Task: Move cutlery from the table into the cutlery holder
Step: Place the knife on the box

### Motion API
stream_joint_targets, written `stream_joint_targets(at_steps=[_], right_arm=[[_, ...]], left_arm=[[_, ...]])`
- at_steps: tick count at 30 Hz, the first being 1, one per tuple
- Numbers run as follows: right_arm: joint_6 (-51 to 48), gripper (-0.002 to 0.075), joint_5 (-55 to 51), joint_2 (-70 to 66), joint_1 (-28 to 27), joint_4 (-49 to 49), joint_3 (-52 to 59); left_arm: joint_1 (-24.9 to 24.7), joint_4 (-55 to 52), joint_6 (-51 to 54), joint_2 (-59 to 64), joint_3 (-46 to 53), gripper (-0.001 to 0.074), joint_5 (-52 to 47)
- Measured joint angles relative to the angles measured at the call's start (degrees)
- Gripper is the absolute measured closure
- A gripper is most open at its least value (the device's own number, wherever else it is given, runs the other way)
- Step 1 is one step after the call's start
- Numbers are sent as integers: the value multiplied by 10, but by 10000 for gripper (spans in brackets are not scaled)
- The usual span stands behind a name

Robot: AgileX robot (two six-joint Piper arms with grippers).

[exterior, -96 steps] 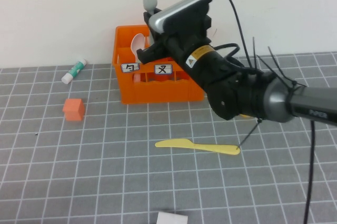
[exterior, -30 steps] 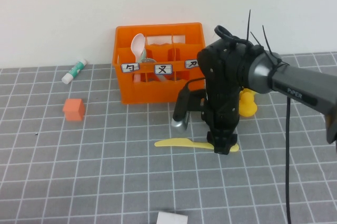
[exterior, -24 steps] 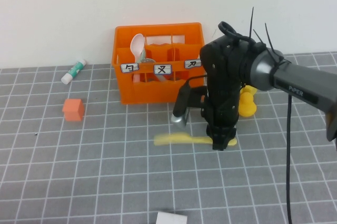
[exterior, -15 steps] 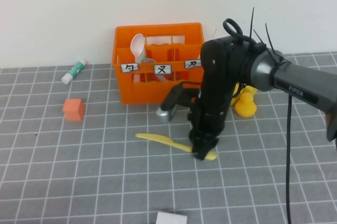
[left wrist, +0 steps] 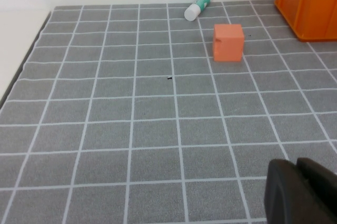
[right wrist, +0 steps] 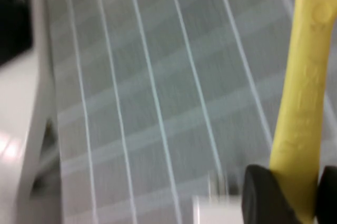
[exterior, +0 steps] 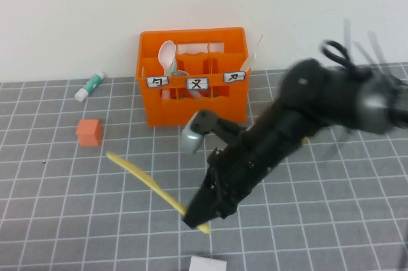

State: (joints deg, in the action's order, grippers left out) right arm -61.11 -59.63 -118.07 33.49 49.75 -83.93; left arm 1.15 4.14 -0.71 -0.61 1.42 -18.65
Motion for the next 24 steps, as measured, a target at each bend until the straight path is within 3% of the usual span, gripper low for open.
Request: stream_joint_targets(at_steps=[3, 6, 10, 15, 24], right_arm=[[-169, 530, 89, 66, 0, 145, 92], [-409, 530, 155, 117, 0, 365, 165], [-580, 530, 190, 141, 0, 452, 183], [-627, 530, 221, 139, 0, 467, 153], [-629, 530, 376, 139, 0, 477, 77]], left_arm=[[0, 0, 0, 0, 0, 736, 0], [0, 0, 0, 0, 0, 736, 0], [0, 0, 0, 0, 0, 736, 0], [0, 0, 0, 0, 0, 736, 0], [0, 0, 0, 0, 0, 736, 0]])
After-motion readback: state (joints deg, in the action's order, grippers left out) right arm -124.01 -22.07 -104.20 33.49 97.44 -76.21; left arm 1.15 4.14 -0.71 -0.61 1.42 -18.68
